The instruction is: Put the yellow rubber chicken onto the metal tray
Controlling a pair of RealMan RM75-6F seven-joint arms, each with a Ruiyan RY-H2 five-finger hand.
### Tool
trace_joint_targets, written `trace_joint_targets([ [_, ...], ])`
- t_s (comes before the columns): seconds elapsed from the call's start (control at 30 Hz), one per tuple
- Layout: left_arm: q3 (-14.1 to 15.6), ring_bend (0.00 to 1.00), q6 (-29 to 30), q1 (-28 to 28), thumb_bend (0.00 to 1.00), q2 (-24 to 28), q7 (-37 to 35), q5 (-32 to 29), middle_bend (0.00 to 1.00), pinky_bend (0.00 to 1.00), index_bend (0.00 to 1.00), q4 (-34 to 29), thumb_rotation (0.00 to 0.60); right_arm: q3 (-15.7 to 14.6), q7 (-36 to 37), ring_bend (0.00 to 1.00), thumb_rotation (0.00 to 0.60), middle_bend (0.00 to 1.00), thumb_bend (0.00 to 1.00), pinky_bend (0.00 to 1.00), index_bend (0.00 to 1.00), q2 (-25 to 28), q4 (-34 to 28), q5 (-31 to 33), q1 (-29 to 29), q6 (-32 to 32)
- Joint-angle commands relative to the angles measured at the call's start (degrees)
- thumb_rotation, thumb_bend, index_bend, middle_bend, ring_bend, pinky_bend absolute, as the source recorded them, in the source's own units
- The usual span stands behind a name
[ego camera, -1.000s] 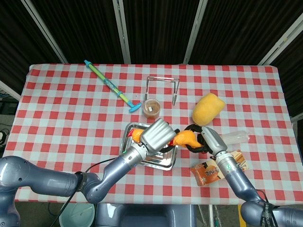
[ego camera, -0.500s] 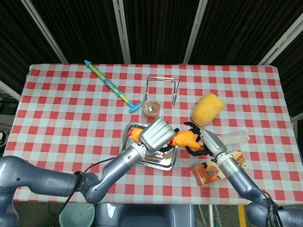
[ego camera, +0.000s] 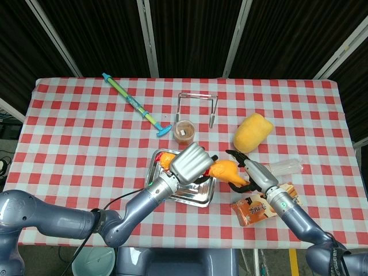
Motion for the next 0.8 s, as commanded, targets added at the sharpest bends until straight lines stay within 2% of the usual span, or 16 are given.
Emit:
trace_joint_targets([
  [0.03,0.21,0.62,0.25,-0.02,0.65,-0.29,0.45,0.41,0.69,0.72,0.60,0.54,0.600,-0.13,-0.14,0.02,0.600,0.07,0.38,0.20,0.00,0.37,-0.09,0.05,0.02,-0.11],
  [0.13,0.66,0.62,0.90,-0.19,0.65,-0.86,1.77,1.35,0.69,0.72,0.60,1.79,0.600,-0.34,-0.24,0.02,0.600,0.06,0.25,0.17,0.00,1.24,-0.34,0.05,0.11,-0.68],
  [0.23,0.96,0.62,1.20,-0.30,0.64,-1.65,2.67,1.76,0.69,0.72,0.60,2.99,0.600,-0.53,-0.72,0.02,0.600,0.06,0.16,0.17,0.00,2.13,-0.44,0.40,0.35,-1.19],
  [0.57,0.48,0.62,0.25,-0.45,0.65,-2.38,2.62,1.35,0.69,0.72,0.61,3.43,0.600,0.08,-0.53,0.02,0.600,0.06,0.15,0.17,0.00,2.08,-0.16,2.09,1.05,-1.16],
  [0.7,0.22,0.62,-0.31,-0.52,0.65,-2.87,2.20,0.81,0.69,0.72,0.61,3.46,0.600,0.40,-0.35,0.08,0.600,0.08,0.15,0.19,0.01,1.39,0.18,2.53,1.13,-0.54],
  [0.8,0.23,0.62,-0.47,-0.73,0.64,-3.14,2.63,0.74,0.69,0.72,0.60,3.67,0.600,0.50,-0.34,0.12,0.600,0.12,0.15,0.22,0.05,0.82,0.57,2.85,1.15,-0.08],
])
